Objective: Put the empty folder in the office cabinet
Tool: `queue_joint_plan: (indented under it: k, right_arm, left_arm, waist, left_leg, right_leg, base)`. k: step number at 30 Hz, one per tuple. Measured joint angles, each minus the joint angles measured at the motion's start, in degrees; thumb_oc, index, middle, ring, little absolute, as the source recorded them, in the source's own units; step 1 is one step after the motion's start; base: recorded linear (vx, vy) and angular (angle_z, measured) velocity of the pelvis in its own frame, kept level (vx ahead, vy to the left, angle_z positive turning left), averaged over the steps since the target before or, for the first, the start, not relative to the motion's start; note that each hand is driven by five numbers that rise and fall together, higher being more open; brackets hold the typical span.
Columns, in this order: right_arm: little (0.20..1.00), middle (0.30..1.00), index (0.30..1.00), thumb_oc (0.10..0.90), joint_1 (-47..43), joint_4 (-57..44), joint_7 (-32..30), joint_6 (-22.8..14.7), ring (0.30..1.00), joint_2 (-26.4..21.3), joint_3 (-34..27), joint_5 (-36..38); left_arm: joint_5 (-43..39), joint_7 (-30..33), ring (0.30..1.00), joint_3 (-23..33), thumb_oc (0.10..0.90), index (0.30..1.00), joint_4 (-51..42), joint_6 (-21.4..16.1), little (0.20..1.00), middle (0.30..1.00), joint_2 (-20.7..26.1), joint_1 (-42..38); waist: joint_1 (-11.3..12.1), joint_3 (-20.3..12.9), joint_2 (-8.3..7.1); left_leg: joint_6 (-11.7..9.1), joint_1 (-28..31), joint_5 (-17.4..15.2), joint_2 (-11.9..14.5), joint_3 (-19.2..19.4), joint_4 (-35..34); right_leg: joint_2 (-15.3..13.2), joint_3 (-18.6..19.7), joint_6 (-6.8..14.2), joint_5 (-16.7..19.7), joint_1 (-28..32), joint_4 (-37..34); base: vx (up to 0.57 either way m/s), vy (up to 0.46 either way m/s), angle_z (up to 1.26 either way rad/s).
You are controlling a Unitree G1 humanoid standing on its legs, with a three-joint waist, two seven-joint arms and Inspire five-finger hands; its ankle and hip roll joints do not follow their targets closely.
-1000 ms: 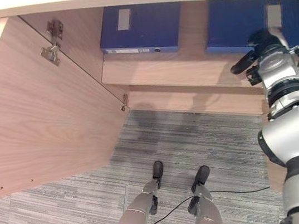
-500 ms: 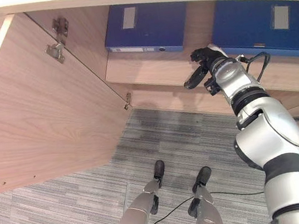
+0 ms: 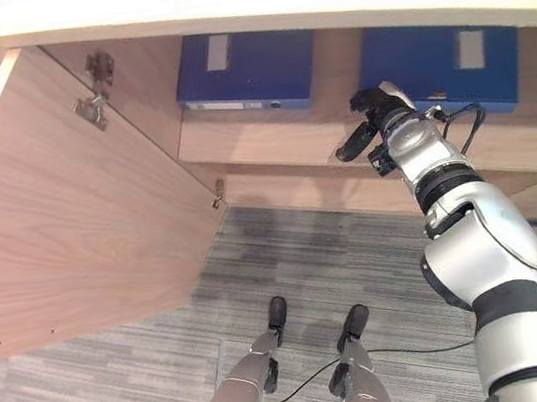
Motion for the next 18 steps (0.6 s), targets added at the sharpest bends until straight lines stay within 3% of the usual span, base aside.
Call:
queue_joint_plan:
  k: [4, 8, 9, 10, 11, 13, 15, 18]
  right_arm:
    - [0.900, 0.900, 0.900, 0.800, 6.78, -2.65, 0.42, -0.22, 0.900, 1.67, -0.05, -0.13]
    - [0.900, 0.900, 0.900, 0.800, 15.50, -6.88, 1.05, -0.41, 0.900, 5.25, -5.13, 0.89]
    - [0.900, 0.900, 0.900, 0.800, 21.18, -11.38, 0.69, -0.09, 0.900, 7.64, -7.02, 2.84]
    - [0.900, 0.900, 0.900, 0.800, 24.00, -14.63, 0.71, -0.11, 0.900, 7.75, -10.53, 3.83]
    - [0.900, 0.900, 0.900, 0.800, 32.60, -22.18, 1.30, -1.45, 0.900, 11.24, -13.59, 9.82]
    - [0.900, 0.900, 0.900, 0.800, 37.90, -24.29, 2.19, -2.06, 0.900, 14.66, -13.30, 13.15]
    - [0.900, 0.900, 0.900, 0.800, 48.66, -29.58, 2.34, -3.05, 0.900, 17.01, -14.09, 16.74]
    - [0.900, 0.900, 0.900, 0.800, 59.01, -29.94, 3.90, -3.20, 0.900, 18.04, -14.32, 19.81]
  left_arm:
    - [0.05, 0.40, 0.900, 1.20, 0.800, 0.900, 0.05, 0.05, 0.900, 0.900, 0.20, 0.04]
    - [0.58, 0.33, 0.900, 1.09, 0.800, 0.900, 0.20, 0.41, 0.900, 0.900, 0.03, -0.26]
    - [1.66, 0.54, 0.900, 1.22, 0.800, 0.900, 1.17, 0.74, 0.900, 0.900, -0.32, -1.57]
    - [2.63, 0.64, 0.900, 1.76, 0.800, 0.900, 1.85, 1.27, 0.900, 0.900, -0.46, -1.40]
    - [5.29, 1.30, 0.900, 1.56, 0.800, 0.900, 2.24, 2.07, 0.900, 0.900, -1.15, -1.20]
    - [7.21, 1.66, 0.900, 1.24, 0.800, 0.900, 2.24, 2.63, 0.900, 0.900, -2.13, -0.67]
    - [9.63, 2.31, 0.900, 1.56, 0.800, 0.900, 2.12, 2.86, 0.900, 0.900, -3.55, -0.87]
    - [11.78, 3.07, 0.900, 3.44, 0.800, 0.900, 2.44, 3.66, 0.900, 0.900, -4.18, -0.44]
  waist:
    - [-1.58, -2.96, -4.65]
    - [-2.83, -4.91, -7.21]
    - [-3.52, -5.83, -7.85]
    - [-3.17, -6.05, -7.77]
    - [-3.63, -6.74, -8.07]
    - [-5.08, -8.47, -7.69]
    - [-5.83, -10.58, -6.73]
    - [-6.53, -13.37, -6.09]
  left_leg:
    - [-0.50, 3.64, -0.28, 0.58, 0.02, -1.04]
    - [-0.82, 7.83, -1.03, 0.88, 0.99, -2.04]
    - [-1.27, 9.42, -2.11, 1.00, 2.52, -1.98]
    - [-0.58, 10.06, -1.64, 1.16, 2.83, -2.10]
    - [-0.76, 13.14, -2.60, 1.33, 4.37, -2.99]
    - [-0.82, 14.32, -3.55, 1.33, 5.03, -3.02]
    - [-0.56, 16.27, -3.65, 1.33, 5.94, -3.91]
    - [-0.46, 18.82, -4.04, 1.40, 7.21, -5.06]
  right_leg:
    - [0.92, -0.49, -0.44, 0.76, 4.36, -3.11]
    - [1.32, 0.16, -0.18, 0.19, 7.93, -3.96]
    - [1.81, 1.35, -0.11, 0.02, 8.97, -3.97]
    - [1.77, 1.39, -0.27, 0.10, 9.59, -3.94]
    - [2.00, 3.07, -0.12, -0.18, 11.33, -4.28]
    - [1.96, 3.98, -0.14, -0.71, 11.86, -4.36]
    - [1.95, 4.36, 0.01, -0.91, 13.15, -4.35]
    - [2.20, 5.82, 0.08, -1.32, 14.29, -4.36]
  base:
    - [0.00, 0.034, -0.01]
    - [0.04, 0.048, -0.15]
    - [0.08, 0.099, -0.29]
    - [0.06, 0.082, -0.56]
    - [0.06, 0.091, -0.45]
    - [0.06, 0.080, -0.39]
    - [0.10, 0.082, -0.20]
    - [0.11, 0.082, -0.26]
